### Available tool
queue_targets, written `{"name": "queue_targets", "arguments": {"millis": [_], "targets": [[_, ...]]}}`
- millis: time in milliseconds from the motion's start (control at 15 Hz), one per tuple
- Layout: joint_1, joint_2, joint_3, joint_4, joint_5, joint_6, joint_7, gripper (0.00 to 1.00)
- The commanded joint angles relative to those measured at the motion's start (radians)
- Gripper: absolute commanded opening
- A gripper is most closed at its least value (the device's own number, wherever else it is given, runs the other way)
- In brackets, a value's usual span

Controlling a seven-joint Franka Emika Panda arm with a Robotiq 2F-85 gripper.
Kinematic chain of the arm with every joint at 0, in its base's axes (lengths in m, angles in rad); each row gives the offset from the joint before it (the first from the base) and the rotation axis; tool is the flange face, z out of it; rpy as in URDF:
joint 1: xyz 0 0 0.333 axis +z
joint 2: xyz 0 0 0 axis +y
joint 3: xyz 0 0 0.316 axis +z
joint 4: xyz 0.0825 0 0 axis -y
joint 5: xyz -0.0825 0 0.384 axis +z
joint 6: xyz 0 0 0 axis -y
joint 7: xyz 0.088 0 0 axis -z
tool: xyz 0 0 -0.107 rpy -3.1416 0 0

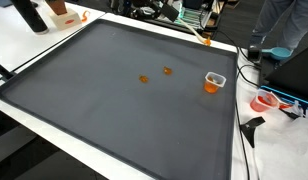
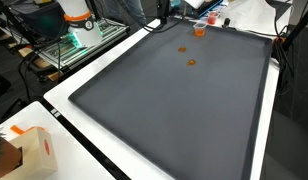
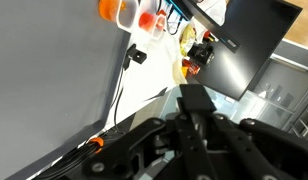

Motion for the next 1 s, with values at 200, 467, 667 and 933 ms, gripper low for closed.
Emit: {"name": "queue_targets", "arguments": {"millis": [200,467,667,933], "targets": [[0.024,-0.083,0.013,-0.040,-0.199,0.169,0.179,0.03],[0.040,-0.083,0.037,-0.033,-0.361,0.282,0.314,0.03],[0.054,-0.069,0.061,-0.022,-0.477,0.339,0.413,0.03],[0.075,-0.062,0.093,-0.017,-0.651,0.404,0.557,0.03]]}}
